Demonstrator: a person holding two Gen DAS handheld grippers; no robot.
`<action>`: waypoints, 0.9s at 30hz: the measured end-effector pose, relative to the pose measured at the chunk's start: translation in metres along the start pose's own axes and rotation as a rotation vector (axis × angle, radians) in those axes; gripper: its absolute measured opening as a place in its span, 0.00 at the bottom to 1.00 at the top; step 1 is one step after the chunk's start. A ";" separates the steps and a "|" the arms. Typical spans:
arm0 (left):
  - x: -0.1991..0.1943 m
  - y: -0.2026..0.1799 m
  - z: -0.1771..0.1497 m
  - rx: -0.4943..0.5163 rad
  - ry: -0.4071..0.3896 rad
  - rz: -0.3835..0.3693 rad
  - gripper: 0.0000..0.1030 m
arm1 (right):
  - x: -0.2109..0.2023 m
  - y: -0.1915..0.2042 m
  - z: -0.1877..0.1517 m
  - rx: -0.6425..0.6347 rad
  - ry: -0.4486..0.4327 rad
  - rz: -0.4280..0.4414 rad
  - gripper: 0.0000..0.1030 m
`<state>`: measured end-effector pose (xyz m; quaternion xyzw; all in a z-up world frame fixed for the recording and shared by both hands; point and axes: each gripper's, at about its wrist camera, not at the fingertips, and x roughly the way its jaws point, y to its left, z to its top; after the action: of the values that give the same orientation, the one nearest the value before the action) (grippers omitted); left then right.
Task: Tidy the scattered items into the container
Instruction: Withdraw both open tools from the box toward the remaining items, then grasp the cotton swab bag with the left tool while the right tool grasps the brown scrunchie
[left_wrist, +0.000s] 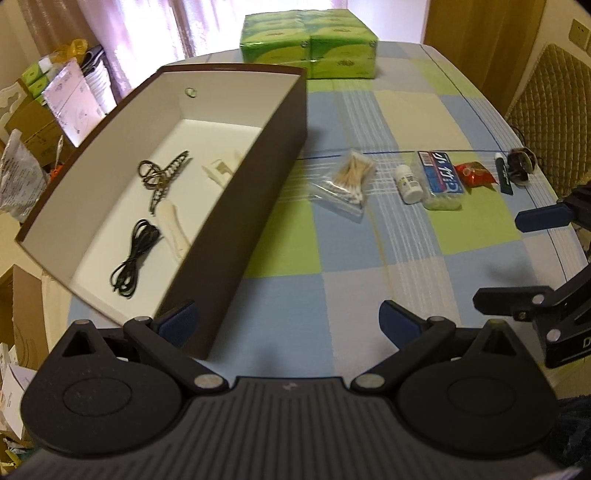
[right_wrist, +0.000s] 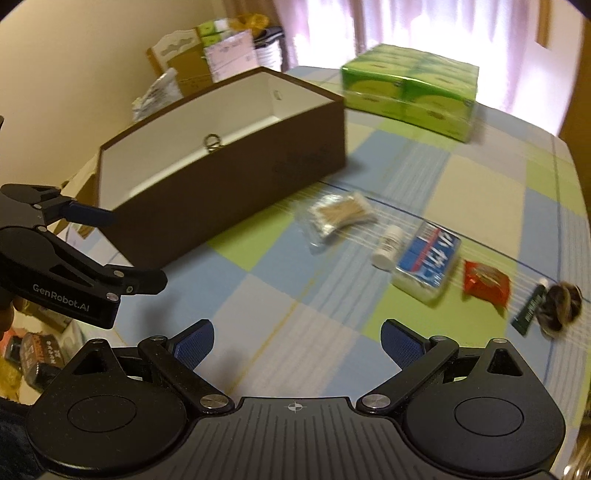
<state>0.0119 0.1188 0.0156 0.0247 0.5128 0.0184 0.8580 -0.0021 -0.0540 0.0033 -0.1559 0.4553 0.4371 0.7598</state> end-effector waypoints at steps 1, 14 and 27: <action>0.003 -0.003 0.002 0.005 0.003 -0.006 0.99 | -0.001 -0.004 -0.002 0.012 0.000 -0.009 0.99; 0.049 -0.038 0.032 0.079 0.008 -0.057 0.99 | -0.006 -0.082 -0.021 0.212 -0.036 -0.219 0.99; 0.103 -0.066 0.091 0.162 -0.070 -0.059 0.96 | -0.009 -0.185 -0.016 0.350 -0.150 -0.404 0.98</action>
<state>0.1409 0.0562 -0.0359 0.0796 0.4830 -0.0495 0.8706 0.1359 -0.1745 -0.0276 -0.0771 0.4261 0.2016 0.8786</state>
